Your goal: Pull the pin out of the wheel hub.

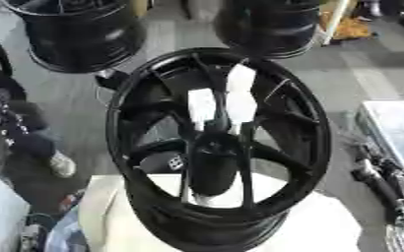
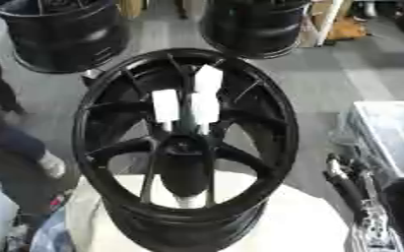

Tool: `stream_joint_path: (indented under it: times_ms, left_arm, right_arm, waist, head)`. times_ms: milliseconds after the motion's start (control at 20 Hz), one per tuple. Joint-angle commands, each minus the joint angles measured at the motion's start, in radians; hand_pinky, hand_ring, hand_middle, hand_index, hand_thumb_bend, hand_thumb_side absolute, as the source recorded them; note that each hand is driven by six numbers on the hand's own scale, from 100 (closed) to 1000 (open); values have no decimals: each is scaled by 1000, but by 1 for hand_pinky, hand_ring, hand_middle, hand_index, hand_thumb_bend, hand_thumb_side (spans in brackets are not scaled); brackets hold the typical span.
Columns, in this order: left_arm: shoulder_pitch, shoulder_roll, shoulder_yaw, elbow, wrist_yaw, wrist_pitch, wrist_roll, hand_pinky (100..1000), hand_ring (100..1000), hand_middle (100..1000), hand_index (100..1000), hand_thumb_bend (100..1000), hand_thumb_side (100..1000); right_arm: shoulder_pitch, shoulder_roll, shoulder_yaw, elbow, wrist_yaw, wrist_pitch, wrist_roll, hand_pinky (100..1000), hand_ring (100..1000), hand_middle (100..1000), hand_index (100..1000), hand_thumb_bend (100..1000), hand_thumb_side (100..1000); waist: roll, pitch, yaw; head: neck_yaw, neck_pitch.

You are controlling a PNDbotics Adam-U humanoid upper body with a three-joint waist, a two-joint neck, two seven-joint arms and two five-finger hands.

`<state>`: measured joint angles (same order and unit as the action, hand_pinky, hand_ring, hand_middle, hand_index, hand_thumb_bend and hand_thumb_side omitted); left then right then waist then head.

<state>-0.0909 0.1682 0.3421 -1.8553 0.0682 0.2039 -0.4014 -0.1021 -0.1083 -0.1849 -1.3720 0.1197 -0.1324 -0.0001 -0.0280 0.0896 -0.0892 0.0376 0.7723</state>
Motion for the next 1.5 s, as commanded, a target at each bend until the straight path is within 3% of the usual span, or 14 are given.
stream_joint_path:
  times_ms: [50,200,300,450,550,750,900,1000,1050,1150,1300,1500]
  left_arm:
    - [-31,94,-6,-21,28,-48,9,746,586,556,640,100,815]
    - [-72,231,-32,-4,81,-144,23,747,596,567,654,100,739]
    - [-120,357,-71,20,124,-245,30,750,608,582,669,100,694]
    - [-218,542,-169,70,171,-420,4,762,637,614,703,100,607]
    - [-284,628,-238,102,181,-528,-41,771,666,647,737,100,555]
    - [-425,740,-400,157,171,-702,-147,784,698,690,784,123,529]
    - [-514,758,-510,193,138,-779,-231,786,704,700,798,161,541]
    - [-575,754,-598,210,89,-805,-296,789,713,717,828,317,541]
    - [-607,746,-643,216,49,-815,-332,792,718,725,835,293,588]
    - [-653,718,-708,235,-27,-836,-388,794,726,744,862,364,593]
    - [-702,662,-761,281,-135,-871,-437,797,723,755,871,403,599]
    - [-733,591,-784,349,-261,-888,-448,784,706,753,874,464,610]
  right_arm:
    - [-8,-8,-4,-17,7,0,0,623,574,658,684,100,533]
    - [-7,-11,0,-18,10,-1,4,623,574,658,684,100,534]
    - [-6,-15,2,-16,12,0,6,622,573,658,684,100,533]
    - [-6,-20,8,-16,16,-1,12,623,574,658,684,100,533]
    - [-7,-21,12,-16,19,-1,16,623,573,658,684,100,534]
    - [-7,-23,19,-15,22,-1,24,622,573,658,684,100,534]
    - [-8,-26,22,-16,23,0,28,623,573,658,684,100,533]
    - [-8,-29,24,-16,25,0,30,622,573,658,684,100,533]
    - [-8,-31,25,-16,25,0,31,622,573,658,684,100,533]
    - [-7,-33,26,-15,26,0,32,622,573,658,684,100,533]
    - [-5,-34,26,-15,26,0,33,622,573,658,684,100,533]
    - [-4,-32,26,-16,26,0,34,622,573,658,684,100,533]
  waist:
    - [4,-15,-4]
    - [10,-19,-12]
    - [15,-21,-18]
    - [21,-24,-29]
    - [25,-26,-40]
    - [32,-31,-65]
    - [37,-34,-76]
    - [42,-37,-82]
    - [44,-38,-84]
    - [47,-40,-84]
    - [49,-42,-82]
    - [48,-44,-83]
  head:
    - [3,-2]
    - [6,-2]
    - [10,-2]
    - [13,-2]
    - [17,-2]
    - [24,-2]
    - [25,-2]
    - [24,-2]
    - [25,-2]
    - [23,-2]
    - [20,-2]
    - [14,-2]
